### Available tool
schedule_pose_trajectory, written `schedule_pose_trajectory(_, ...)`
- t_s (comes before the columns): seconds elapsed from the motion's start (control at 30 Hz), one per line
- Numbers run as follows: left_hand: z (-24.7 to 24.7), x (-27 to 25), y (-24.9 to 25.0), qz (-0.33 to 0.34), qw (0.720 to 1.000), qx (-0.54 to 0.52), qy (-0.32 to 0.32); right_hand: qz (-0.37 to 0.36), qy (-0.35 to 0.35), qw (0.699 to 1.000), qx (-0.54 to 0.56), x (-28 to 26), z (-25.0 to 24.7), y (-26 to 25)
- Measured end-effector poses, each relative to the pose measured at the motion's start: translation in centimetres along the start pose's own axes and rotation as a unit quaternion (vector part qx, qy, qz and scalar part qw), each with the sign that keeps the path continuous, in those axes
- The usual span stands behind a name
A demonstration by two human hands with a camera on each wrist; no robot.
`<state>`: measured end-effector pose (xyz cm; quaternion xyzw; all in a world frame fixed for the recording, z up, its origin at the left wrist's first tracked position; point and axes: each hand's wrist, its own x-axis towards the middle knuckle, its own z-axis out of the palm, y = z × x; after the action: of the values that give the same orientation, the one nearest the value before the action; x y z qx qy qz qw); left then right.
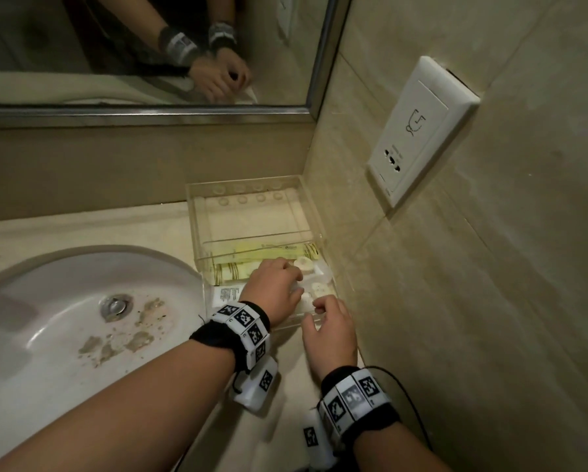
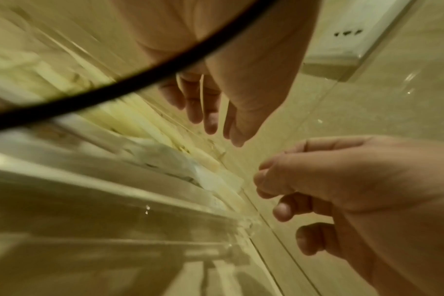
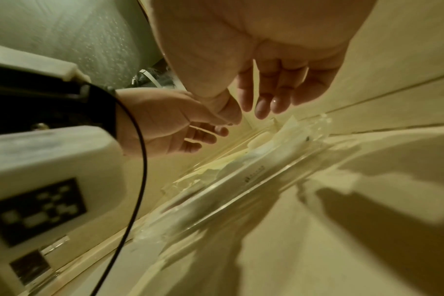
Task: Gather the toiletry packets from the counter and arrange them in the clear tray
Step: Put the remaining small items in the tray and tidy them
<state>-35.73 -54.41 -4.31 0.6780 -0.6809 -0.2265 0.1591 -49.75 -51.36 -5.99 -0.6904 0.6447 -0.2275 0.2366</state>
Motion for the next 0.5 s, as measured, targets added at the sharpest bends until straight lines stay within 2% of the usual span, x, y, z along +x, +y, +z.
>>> schedule_pose_trajectory(0.3,-3.6,-5.7,-5.9,-0.092,0.994,0.024,0.048,-0.067,-0.057,0.995,-0.039,0.1,2.1,-3.0)
schedule_pose_trajectory(0.4,-4.0,-7.0,-6.7,-0.128,0.990,0.065,0.011,-0.095,-0.115,0.986,-0.068,1.7,1.8,-3.9)
schedule_pose_trajectory(0.5,-3.6,-7.4,-6.4,-0.112,0.985,0.112,-0.062,-0.158,-0.216,0.949,-0.170,3.2,2.1,-4.9)
